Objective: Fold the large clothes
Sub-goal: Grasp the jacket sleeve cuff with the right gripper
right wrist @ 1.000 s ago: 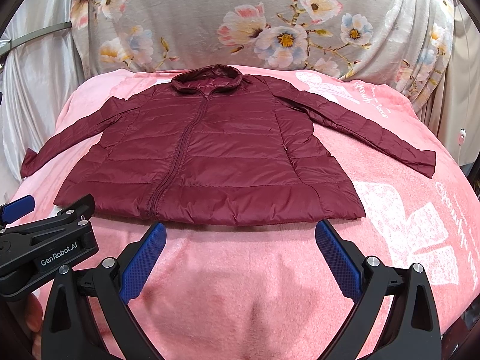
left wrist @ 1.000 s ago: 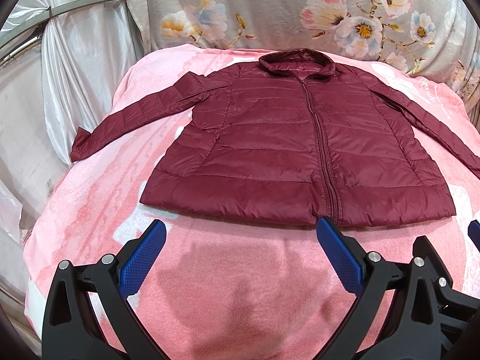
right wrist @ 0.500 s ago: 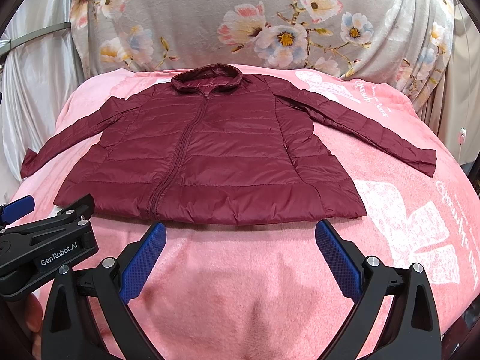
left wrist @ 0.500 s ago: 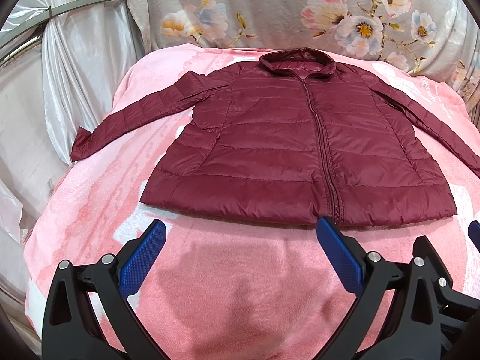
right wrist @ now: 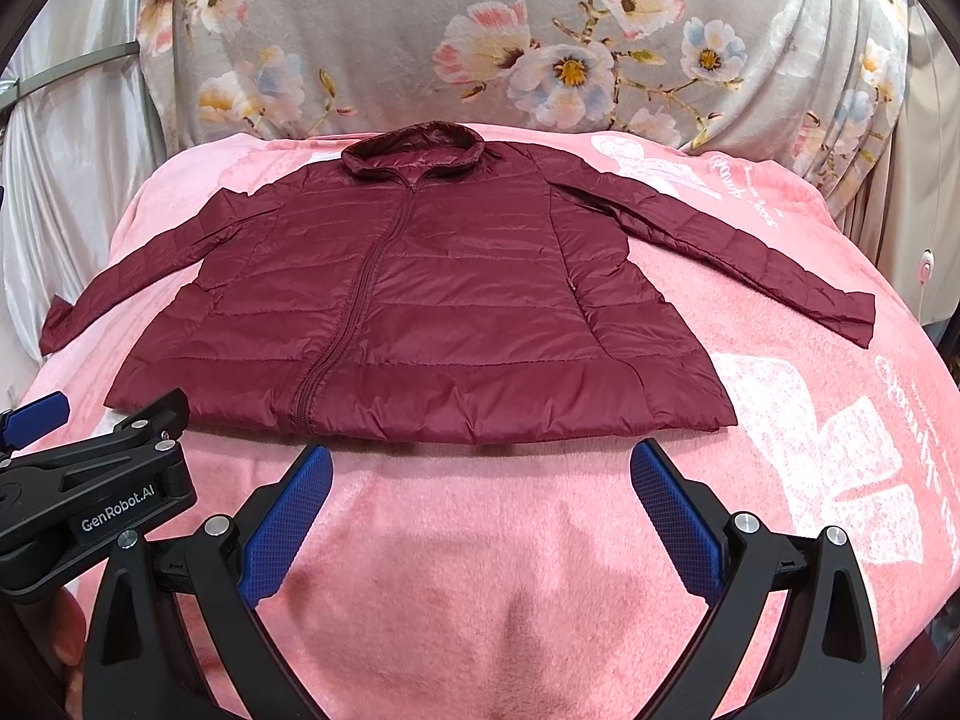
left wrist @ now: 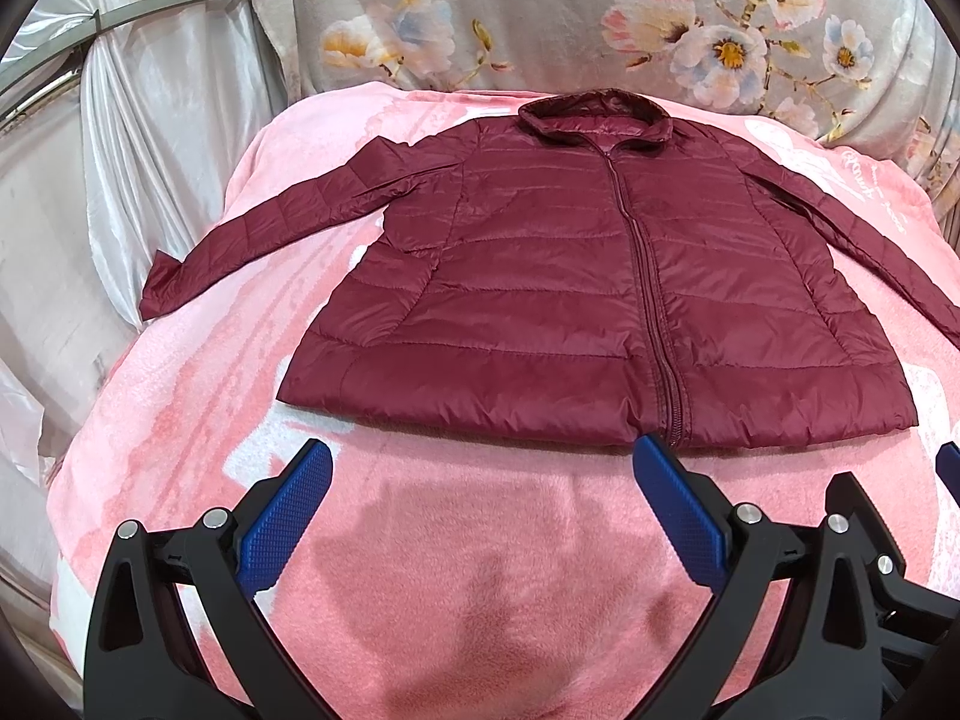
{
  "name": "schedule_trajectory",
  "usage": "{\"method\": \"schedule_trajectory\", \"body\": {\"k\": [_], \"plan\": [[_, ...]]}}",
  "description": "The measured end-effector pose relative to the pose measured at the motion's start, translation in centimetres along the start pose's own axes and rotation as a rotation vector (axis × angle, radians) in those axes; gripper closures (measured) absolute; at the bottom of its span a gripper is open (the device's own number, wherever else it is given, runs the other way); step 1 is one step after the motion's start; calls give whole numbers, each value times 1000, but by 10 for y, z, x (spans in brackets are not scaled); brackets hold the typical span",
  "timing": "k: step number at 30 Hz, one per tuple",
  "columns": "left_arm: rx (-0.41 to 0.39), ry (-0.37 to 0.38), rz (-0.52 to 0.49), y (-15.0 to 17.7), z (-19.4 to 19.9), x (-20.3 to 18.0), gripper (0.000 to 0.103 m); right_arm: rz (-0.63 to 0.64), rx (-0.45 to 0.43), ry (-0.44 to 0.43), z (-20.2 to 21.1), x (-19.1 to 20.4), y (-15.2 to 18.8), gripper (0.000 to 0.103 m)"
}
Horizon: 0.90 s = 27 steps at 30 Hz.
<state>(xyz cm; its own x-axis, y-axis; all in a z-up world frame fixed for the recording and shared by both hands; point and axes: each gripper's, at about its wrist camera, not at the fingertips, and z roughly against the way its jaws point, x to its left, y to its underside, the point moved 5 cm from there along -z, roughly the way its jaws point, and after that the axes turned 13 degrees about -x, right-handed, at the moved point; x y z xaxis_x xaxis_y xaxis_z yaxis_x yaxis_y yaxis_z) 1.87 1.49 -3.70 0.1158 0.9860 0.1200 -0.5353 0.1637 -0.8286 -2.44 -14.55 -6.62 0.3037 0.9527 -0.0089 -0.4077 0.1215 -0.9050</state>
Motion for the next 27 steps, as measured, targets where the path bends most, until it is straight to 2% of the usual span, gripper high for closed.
{"method": "schedule_trajectory", "body": {"k": [6,10,16,20,24,27], "plan": [[26,18,-4,0,-12,-2,5,-22,27,-37,-17,-7,6,5],[47,22,13,-1,-22,0,5,-44,26,-10,-29,-28,0,5],[66,20,39,-10,-51,4,5,-174,13,134,-56,-124,-19,5],[64,5,49,-17,-70,10,5,-272,-3,289,-82,-209,-30,5],[79,-13,60,-25,-93,16,5,-429,-9,393,-110,-293,-35,5],[87,-25,76,-31,-109,22,5,-561,0,440,-133,-341,-32,6]]}}
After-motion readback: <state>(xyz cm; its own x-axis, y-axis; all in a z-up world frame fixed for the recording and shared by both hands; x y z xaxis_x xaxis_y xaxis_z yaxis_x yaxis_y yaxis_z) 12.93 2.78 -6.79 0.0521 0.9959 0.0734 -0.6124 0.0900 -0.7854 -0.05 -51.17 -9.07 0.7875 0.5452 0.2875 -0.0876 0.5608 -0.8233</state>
